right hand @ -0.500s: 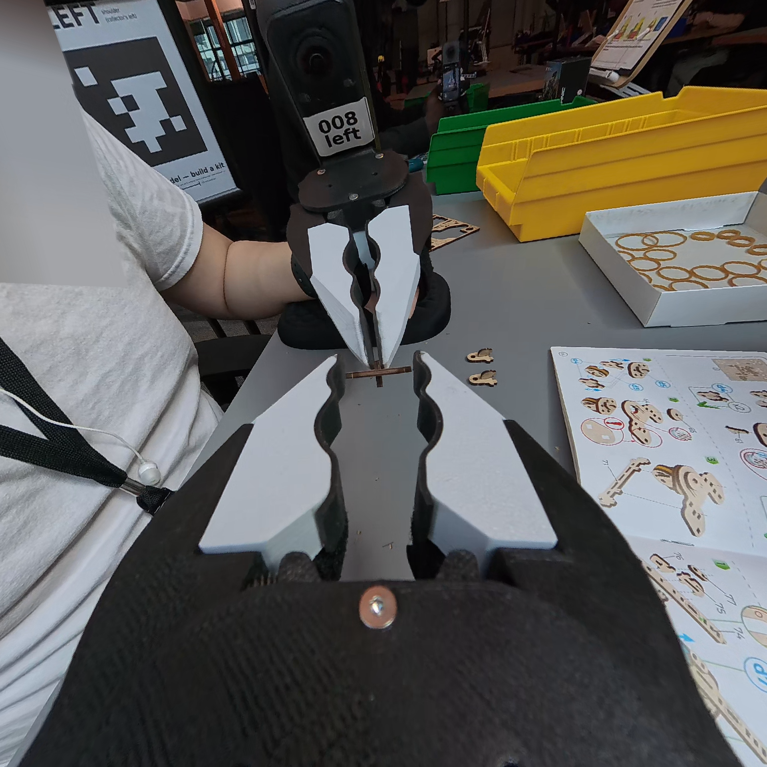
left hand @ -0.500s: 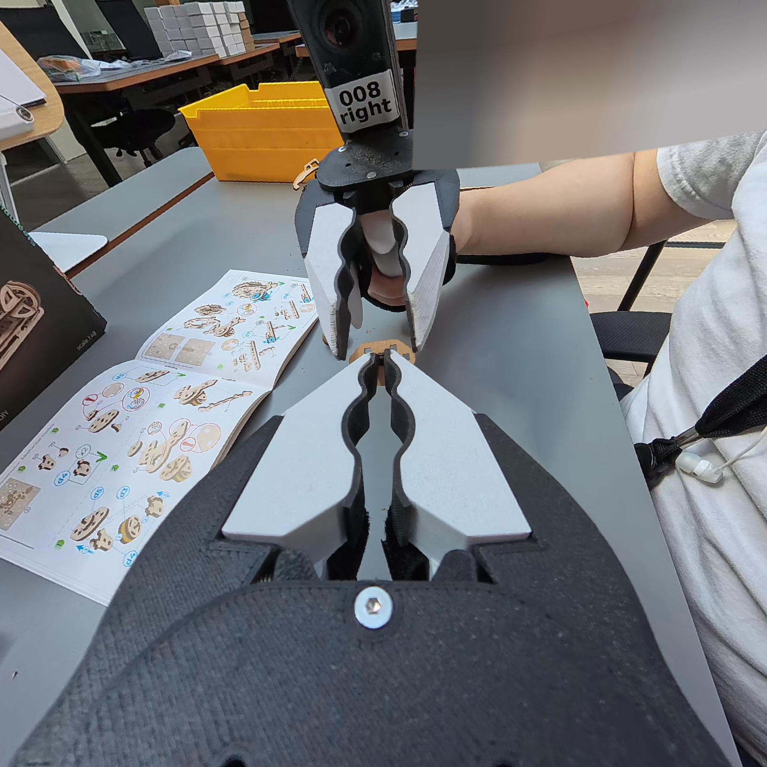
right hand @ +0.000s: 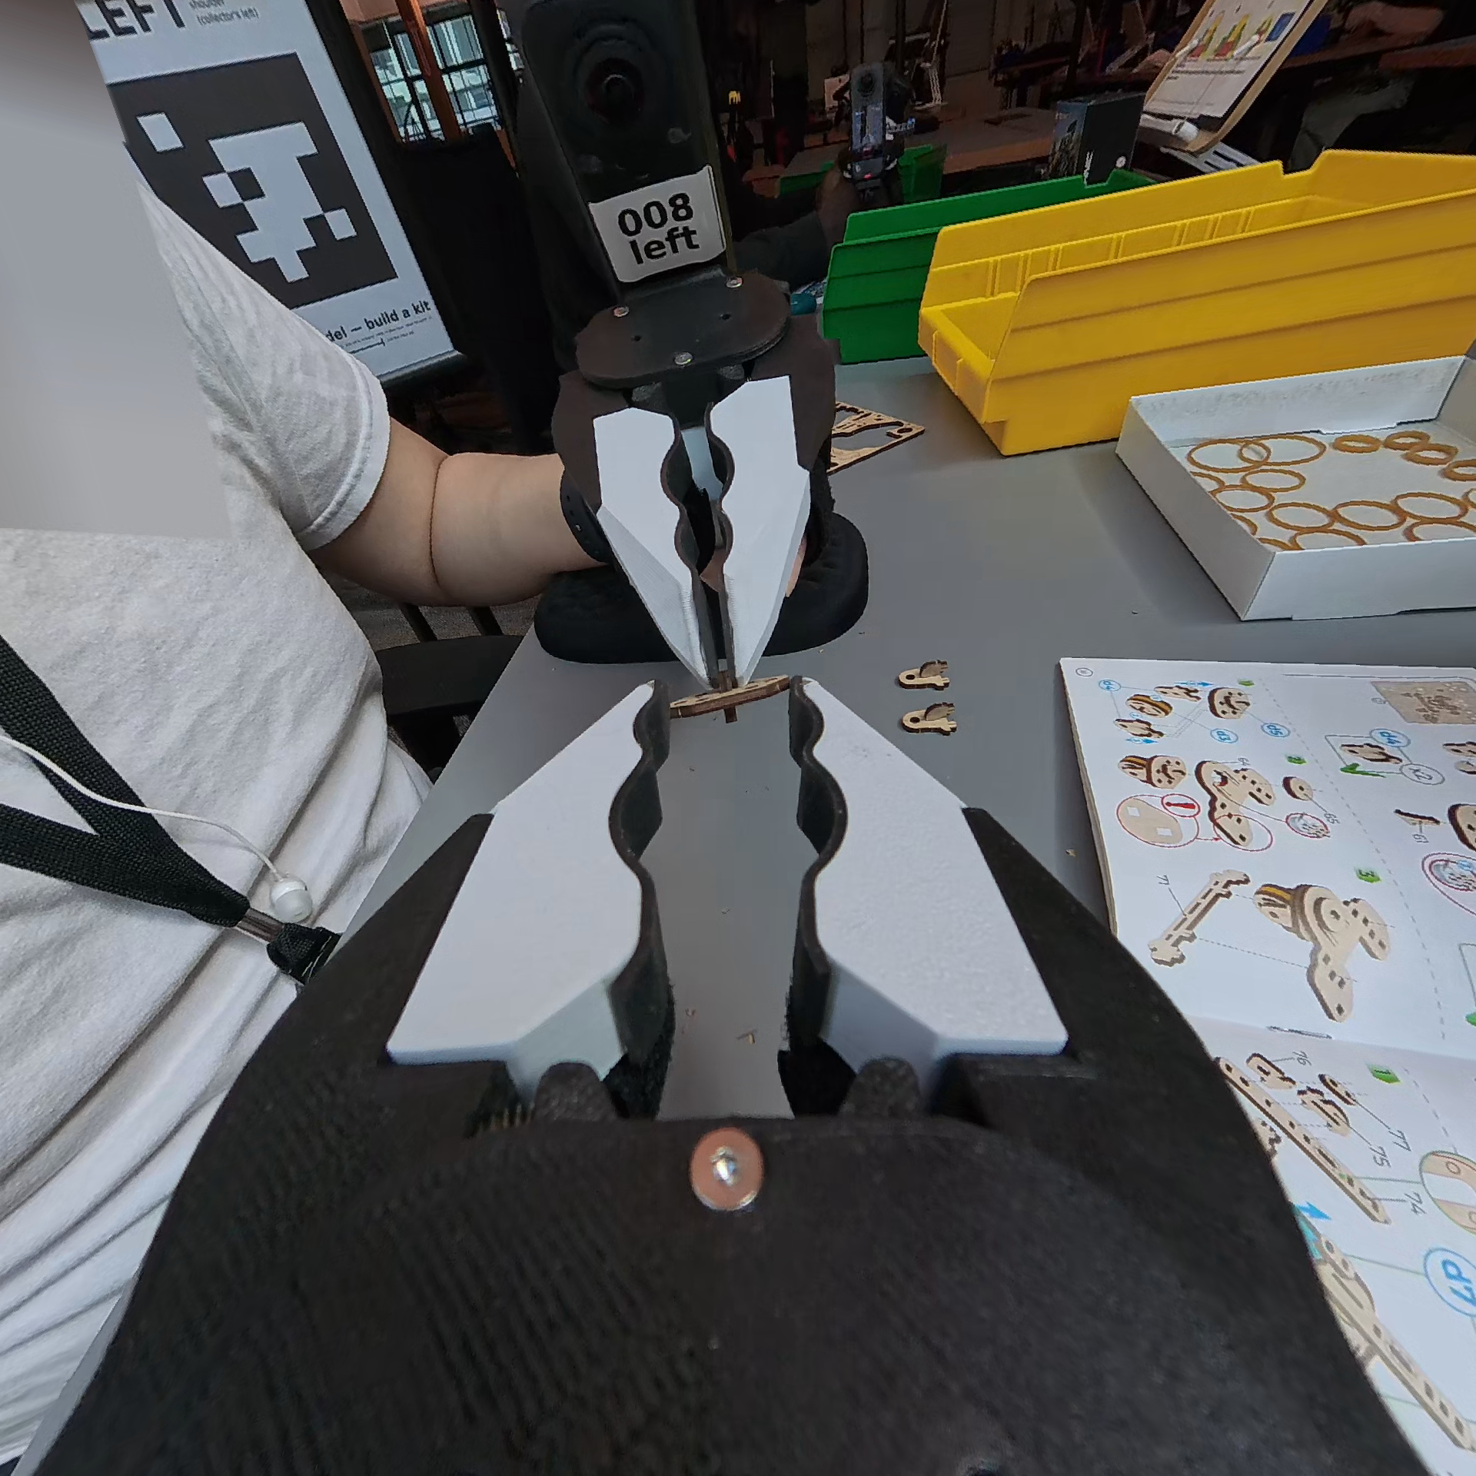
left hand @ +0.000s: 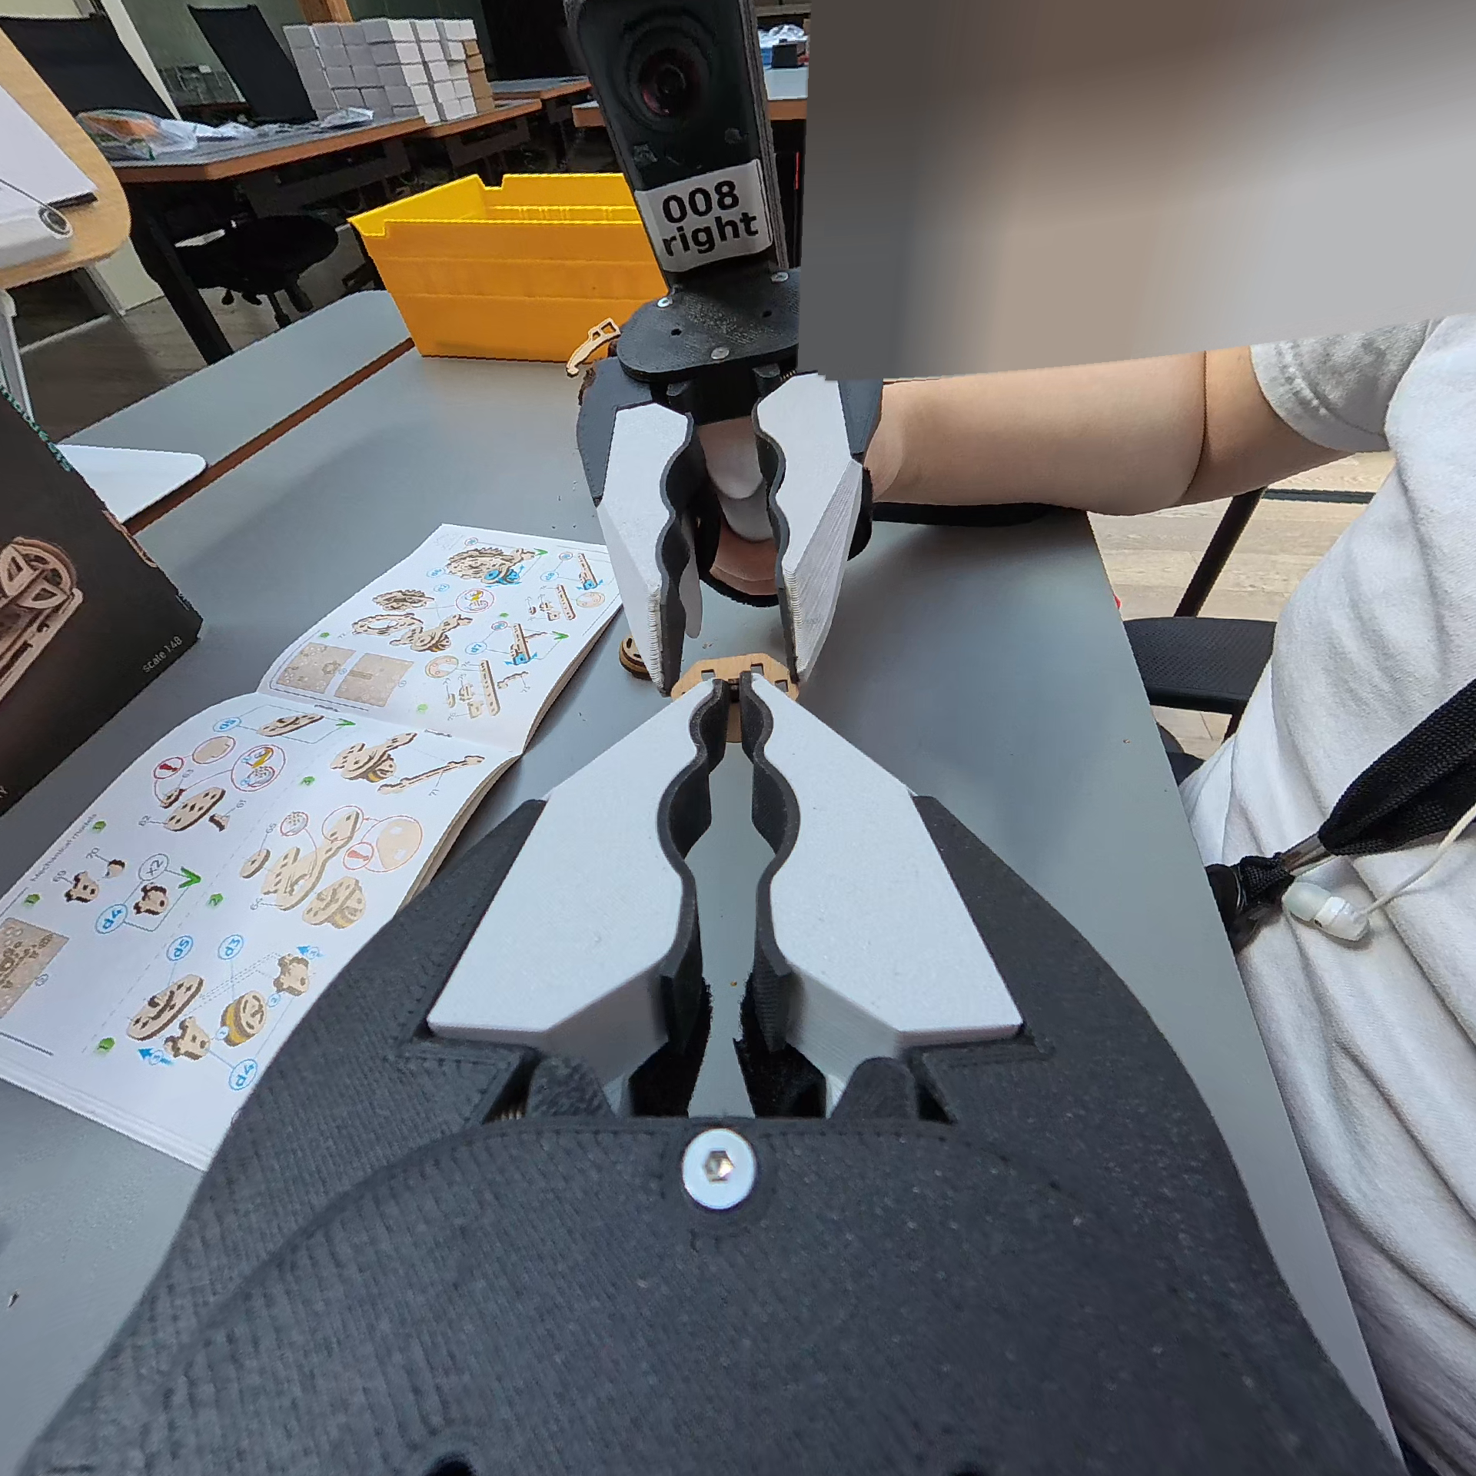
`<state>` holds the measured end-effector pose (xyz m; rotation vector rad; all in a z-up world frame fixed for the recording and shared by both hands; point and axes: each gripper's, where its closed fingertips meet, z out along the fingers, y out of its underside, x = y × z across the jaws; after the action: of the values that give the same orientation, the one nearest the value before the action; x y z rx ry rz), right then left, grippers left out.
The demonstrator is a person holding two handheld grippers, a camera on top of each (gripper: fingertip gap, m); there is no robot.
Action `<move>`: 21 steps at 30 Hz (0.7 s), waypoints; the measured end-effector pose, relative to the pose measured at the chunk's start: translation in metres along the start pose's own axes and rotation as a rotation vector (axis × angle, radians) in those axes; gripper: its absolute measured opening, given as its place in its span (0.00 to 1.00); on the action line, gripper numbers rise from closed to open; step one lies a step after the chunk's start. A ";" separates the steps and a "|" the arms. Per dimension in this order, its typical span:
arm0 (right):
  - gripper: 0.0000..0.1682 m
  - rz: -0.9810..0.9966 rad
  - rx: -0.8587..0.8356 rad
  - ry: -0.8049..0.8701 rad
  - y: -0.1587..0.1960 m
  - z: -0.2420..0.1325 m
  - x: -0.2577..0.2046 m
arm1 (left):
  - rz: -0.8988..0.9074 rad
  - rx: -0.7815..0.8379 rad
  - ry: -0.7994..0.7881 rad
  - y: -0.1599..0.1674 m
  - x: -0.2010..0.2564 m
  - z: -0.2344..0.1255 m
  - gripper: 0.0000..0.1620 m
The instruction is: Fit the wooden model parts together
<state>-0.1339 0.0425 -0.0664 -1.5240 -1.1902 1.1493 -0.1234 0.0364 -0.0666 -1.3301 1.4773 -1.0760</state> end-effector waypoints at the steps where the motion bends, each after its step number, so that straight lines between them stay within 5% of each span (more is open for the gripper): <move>1: 0.18 0.002 -0.001 -0.002 0.000 0.000 0.000 | -0.002 0.000 0.002 0.000 0.000 0.000 0.00; 21: 0.19 -0.036 -0.030 0.049 0.004 -0.001 0.005 | 0.039 -0.103 -0.042 0.019 -0.006 0.006 0.00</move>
<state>-0.1319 0.0471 -0.0710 -1.5388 -1.2023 1.0690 -0.1218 0.0429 -0.0859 -1.3813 1.5390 -0.9520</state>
